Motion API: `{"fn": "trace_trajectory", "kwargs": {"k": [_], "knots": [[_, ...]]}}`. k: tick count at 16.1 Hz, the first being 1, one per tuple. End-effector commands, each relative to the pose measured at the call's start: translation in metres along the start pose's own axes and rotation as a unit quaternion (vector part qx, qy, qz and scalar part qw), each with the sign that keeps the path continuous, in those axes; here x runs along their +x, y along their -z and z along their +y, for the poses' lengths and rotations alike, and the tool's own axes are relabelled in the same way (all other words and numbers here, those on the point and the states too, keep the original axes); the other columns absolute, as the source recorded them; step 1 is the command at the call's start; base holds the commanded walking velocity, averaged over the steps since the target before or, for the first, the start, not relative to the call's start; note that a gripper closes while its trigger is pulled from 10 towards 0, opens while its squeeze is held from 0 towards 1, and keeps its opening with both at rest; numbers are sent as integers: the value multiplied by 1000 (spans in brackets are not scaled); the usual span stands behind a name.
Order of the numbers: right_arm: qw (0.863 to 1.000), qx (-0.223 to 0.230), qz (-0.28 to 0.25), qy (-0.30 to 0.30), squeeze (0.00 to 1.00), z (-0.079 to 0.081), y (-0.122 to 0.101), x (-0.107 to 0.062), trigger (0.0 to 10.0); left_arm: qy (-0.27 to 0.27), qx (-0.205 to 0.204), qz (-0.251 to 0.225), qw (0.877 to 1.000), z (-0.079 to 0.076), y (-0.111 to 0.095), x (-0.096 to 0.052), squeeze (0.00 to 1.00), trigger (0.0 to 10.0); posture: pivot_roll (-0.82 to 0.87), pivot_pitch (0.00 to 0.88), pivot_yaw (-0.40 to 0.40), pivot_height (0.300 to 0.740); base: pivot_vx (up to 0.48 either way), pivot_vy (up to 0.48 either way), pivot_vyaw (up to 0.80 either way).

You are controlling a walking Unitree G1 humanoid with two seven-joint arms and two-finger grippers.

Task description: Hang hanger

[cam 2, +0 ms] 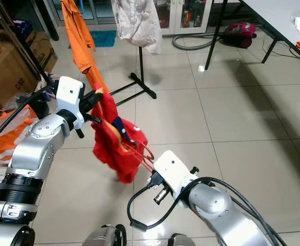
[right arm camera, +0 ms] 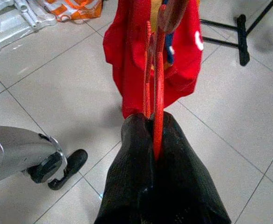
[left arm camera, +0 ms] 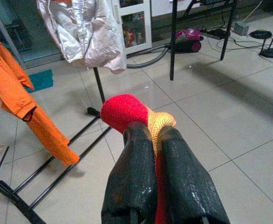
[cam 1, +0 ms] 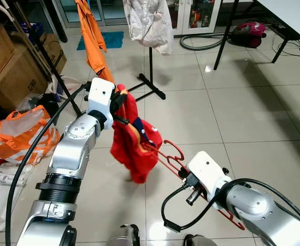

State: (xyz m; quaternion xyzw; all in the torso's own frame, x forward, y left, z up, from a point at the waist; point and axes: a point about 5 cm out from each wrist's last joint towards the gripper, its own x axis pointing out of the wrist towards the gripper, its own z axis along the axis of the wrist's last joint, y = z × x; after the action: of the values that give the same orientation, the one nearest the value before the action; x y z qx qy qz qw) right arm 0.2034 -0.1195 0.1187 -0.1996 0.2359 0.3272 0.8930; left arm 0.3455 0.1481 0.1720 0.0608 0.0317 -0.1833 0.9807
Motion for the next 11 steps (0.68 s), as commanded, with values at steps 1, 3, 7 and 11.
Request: {"fn": "trace_trajectory", "kwargs": {"k": [1,3,7,11], "knots": [[1000,0,7,-4,0,4,1,3,10000,6,2,-35,999,-1,-20,1,0,10000,-11,122,122,740,0,0,0],[1000,4,10,3,0,6,1,6,10000,15,-7,-34,999,-6,-21,1,0,10000,-2,128,130,740,0,0,0],[998,23,14,49,0,0,-2,11,10000,33,-18,-29,999,-18,-21,-1,0,10000,9,134,141,740,0,0,0],[997,39,27,65,0,0,1,4,10000,34,-13,-22,999,-20,-20,-1,0,10000,4,138,151,740,0,0,0]]}}
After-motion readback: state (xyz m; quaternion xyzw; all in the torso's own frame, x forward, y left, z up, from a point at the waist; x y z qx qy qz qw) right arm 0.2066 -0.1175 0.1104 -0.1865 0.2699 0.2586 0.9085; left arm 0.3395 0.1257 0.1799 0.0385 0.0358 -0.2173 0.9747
